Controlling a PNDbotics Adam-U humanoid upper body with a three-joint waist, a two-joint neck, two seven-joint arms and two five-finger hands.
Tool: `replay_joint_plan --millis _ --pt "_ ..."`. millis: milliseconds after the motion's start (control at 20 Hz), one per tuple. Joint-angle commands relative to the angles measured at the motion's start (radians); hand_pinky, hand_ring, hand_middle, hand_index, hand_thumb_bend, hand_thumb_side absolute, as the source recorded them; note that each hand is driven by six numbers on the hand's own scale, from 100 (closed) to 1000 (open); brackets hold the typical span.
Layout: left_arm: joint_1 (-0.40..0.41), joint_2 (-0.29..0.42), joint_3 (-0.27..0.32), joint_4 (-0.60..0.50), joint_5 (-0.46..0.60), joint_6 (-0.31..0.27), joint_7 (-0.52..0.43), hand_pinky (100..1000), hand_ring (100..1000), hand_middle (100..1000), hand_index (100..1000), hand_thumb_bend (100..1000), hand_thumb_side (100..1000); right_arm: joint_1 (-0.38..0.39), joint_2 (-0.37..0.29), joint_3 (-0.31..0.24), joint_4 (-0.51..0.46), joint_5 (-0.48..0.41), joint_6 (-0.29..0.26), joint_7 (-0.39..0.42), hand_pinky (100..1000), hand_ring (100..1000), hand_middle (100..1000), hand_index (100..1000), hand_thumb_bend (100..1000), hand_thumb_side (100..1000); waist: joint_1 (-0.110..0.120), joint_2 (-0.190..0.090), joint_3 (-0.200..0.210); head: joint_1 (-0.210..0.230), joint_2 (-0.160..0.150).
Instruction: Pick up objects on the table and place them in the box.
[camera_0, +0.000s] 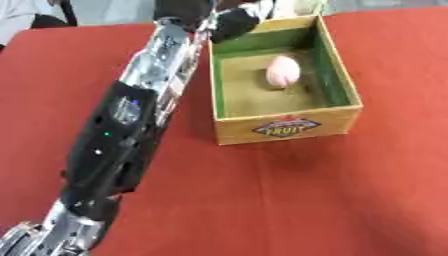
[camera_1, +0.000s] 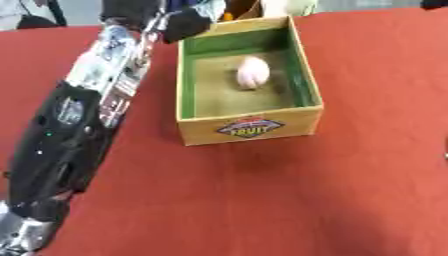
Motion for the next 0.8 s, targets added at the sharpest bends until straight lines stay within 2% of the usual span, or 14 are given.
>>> replay_joint_plan --millis 50,150,300,600,800 --pt "0.023 0.074 0.033 -0.128 0.290 0.033 0.043 557 602 525 756 241 880 -0.003 -0.029 -0.016 -0.019 0.012 -0.002 -0.012 534 640 569 783 100 432 -0.009 -0.028 0.009 -0.020 0.014" --pt "0.067 0.107 0.051 -0.193 0.467 0.020 0.063 552 583 499 752 307 920 -0.001 -0.031 -0.017 -0.019 0.014 -0.003 -0.016 534 640 569 783 100 433 -0.010 -0.030 0.016 -0.025 0.019" --pt "0.130 0.134 0.105 -0.273 0.660 -0.018 0.097 552 575 493 748 321 928 0.003 -0.032 -0.021 -0.019 0.017 -0.003 -0.021 535 640 569 783 100 432 -0.012 -0.033 0.029 -0.031 0.027" --pt "0.260 0.177 0.200 -0.427 0.870 -0.077 0.283 539 554 491 734 298 927 0.008 -0.035 -0.030 -0.019 0.023 -0.005 -0.033 535 640 569 783 100 431 -0.019 -0.034 0.052 -0.036 0.030" --pt "0.369 0.168 0.258 -0.476 0.951 -0.139 0.435 531 544 481 713 305 923 0.012 -0.037 -0.034 -0.019 0.027 -0.005 -0.039 534 640 569 783 100 431 -0.020 -0.033 0.063 -0.035 0.019"
